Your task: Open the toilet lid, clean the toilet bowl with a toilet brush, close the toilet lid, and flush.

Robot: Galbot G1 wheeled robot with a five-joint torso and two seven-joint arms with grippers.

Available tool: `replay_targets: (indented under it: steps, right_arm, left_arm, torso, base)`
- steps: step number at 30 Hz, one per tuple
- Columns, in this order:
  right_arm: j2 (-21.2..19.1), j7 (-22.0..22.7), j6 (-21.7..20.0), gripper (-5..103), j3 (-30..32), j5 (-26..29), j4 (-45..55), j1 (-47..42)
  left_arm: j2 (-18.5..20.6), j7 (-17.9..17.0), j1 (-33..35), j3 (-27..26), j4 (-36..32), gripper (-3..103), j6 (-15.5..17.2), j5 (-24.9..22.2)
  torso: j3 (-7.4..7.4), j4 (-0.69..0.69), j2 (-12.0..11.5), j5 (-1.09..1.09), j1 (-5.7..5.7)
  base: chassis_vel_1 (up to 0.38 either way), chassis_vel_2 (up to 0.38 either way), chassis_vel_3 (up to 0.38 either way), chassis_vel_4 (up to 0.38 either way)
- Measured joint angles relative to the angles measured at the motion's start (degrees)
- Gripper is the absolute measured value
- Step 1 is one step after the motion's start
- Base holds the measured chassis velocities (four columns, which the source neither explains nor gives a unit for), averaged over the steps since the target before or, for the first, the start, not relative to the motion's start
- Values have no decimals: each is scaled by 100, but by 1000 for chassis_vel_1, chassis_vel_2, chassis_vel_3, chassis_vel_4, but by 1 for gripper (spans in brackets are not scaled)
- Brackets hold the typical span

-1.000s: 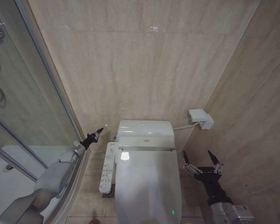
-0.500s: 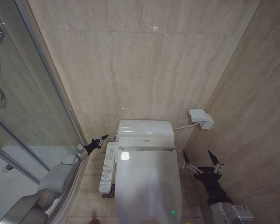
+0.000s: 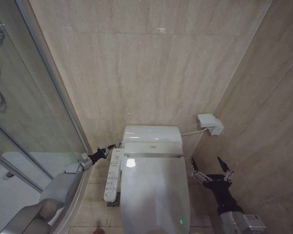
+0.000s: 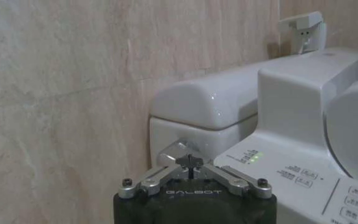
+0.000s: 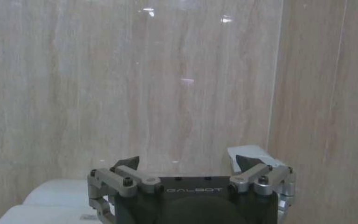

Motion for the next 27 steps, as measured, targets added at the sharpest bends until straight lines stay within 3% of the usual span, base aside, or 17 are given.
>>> replay_targets:
  steps: [27]
  right_arm:
    - [0,0,0,100,0,0,0,0]
  left_arm:
    - [22,24,70,-56,-193,0,-3,16]
  torso:
    - [0,1,0,0,0]
  base:
    - [0,0,0,0]
